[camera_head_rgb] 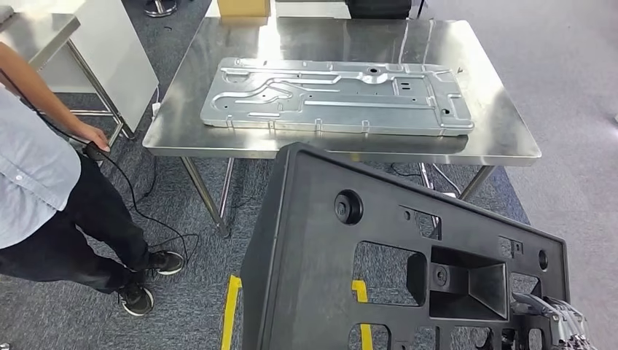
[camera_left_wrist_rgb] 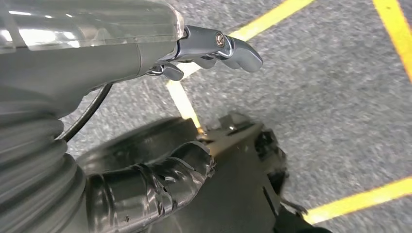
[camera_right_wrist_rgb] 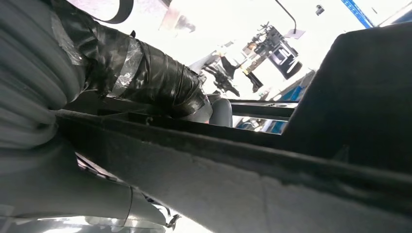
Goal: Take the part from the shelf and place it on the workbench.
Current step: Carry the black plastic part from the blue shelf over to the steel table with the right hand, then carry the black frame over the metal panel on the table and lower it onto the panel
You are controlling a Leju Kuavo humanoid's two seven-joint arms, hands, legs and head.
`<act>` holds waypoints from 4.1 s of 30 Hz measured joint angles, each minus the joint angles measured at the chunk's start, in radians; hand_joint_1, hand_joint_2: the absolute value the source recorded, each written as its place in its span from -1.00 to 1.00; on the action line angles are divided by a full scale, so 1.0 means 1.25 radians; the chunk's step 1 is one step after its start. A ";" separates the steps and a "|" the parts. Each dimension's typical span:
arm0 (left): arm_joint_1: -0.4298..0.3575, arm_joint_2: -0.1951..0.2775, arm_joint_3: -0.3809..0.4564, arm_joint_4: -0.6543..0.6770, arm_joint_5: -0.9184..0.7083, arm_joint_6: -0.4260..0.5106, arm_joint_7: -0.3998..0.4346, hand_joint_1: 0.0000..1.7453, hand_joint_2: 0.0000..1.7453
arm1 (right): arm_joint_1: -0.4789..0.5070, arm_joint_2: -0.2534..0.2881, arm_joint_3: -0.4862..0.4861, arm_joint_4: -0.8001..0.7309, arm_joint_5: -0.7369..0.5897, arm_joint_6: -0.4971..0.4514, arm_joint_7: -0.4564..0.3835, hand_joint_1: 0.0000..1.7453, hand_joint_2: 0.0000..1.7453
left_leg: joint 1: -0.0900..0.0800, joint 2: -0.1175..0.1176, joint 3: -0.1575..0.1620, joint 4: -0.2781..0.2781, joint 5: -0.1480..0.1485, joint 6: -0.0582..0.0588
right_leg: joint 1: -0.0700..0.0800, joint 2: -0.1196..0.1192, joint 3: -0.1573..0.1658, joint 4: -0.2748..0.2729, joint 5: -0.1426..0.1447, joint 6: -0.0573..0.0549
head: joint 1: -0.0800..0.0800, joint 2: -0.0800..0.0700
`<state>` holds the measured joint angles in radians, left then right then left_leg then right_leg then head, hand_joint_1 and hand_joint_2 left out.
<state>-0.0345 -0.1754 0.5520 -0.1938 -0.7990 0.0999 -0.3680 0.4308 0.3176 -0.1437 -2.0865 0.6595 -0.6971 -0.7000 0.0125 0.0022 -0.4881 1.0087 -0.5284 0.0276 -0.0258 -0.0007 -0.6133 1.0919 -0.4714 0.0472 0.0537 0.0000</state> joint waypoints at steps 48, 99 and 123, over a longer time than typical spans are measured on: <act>-0.008 0.001 0.000 0.000 -0.044 -0.015 0.002 -1.00 1.00 | -0.093 -0.052 0.020 -0.012 0.054 0.001 0.000 1.00 1.00 | -0.017 0.000 -0.089 0.037 0.058 0.012 | 0.013 0.006 0.075 -0.046 -0.057 -0.043 | -0.001 0.000; -0.011 0.003 0.001 0.000 -0.058 -0.008 0.009 -1.00 1.00 | -0.105 -0.077 0.021 0.012 0.026 0.001 0.000 1.00 1.00 | -0.012 -0.005 -0.014 0.013 -0.011 -0.008 | 0.011 0.002 0.014 -0.037 -0.003 -0.043 | -0.003 0.000; -0.013 0.002 0.004 0.000 -0.061 0.007 0.018 -1.00 1.00 | -0.114 -0.080 0.022 0.022 0.029 0.001 0.003 0.84 1.00 | -0.007 -0.007 -0.048 0.008 0.035 0.017 | 0.009 0.001 -0.021 0.067 -0.043 -0.019 | -0.005 0.000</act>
<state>-0.0512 -0.1727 0.5567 -0.1938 -0.8752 0.1081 -0.3456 0.2887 0.2173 -0.1157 -2.0585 0.6961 -0.6962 -0.6960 0.0041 -0.0061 -0.5482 1.0187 -0.4852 0.0485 -0.0151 0.0006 -0.6392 1.1760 -0.5245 0.0234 0.0479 0.0000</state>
